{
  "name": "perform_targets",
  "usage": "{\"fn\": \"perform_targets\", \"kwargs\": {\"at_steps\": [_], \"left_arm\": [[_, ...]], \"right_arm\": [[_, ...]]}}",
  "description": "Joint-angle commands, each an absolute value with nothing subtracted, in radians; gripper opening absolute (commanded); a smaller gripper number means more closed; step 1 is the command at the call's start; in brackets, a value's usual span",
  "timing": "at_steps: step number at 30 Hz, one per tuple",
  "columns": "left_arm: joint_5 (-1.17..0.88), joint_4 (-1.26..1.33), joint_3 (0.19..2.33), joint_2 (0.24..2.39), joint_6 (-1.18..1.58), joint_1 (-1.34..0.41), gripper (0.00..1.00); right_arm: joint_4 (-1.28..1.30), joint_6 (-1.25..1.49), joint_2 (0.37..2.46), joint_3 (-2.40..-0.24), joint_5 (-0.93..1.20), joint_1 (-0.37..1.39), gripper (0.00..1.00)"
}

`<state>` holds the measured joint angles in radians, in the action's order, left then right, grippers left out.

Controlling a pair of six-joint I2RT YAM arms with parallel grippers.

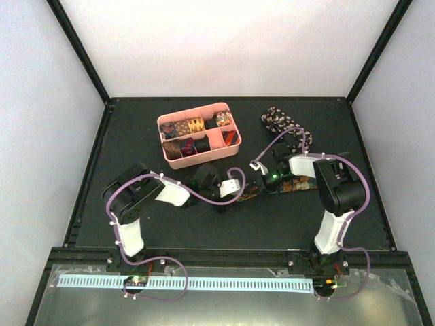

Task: Roll the ties
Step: Roll the tie at the center of the board.

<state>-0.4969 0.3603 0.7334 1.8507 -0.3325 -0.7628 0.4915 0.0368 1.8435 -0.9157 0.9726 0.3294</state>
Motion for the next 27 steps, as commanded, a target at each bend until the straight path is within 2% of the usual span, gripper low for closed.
{"fn": "perform_targets", "kwargs": {"at_steps": [1,9,16,25,27], "left_arm": [[-0.512,0.6,0.595,1.814,-0.243,-0.732,0.81],[-0.509,0.909,0.573,1.909,-0.191,-0.731,0.88],[-0.497,1.01,0.598,1.981,-0.162,-0.737,0.93],[-0.427,0.997,0.642,2.027,-0.251,-0.774,0.89],[-0.442,0.977,0.655,2.031,-0.255,-0.777,0.82]], "right_arm": [[0.537,-0.002,1.88,-0.907,0.8,0.298,0.02],[0.548,0.007,1.908,-0.926,0.727,0.293,0.02],[0.58,-0.001,1.961,-0.948,0.73,0.292,0.02],[0.592,-0.012,1.972,-0.949,0.764,0.293,0.02],[0.591,-0.012,1.972,-0.95,0.767,0.293,0.02]]}}
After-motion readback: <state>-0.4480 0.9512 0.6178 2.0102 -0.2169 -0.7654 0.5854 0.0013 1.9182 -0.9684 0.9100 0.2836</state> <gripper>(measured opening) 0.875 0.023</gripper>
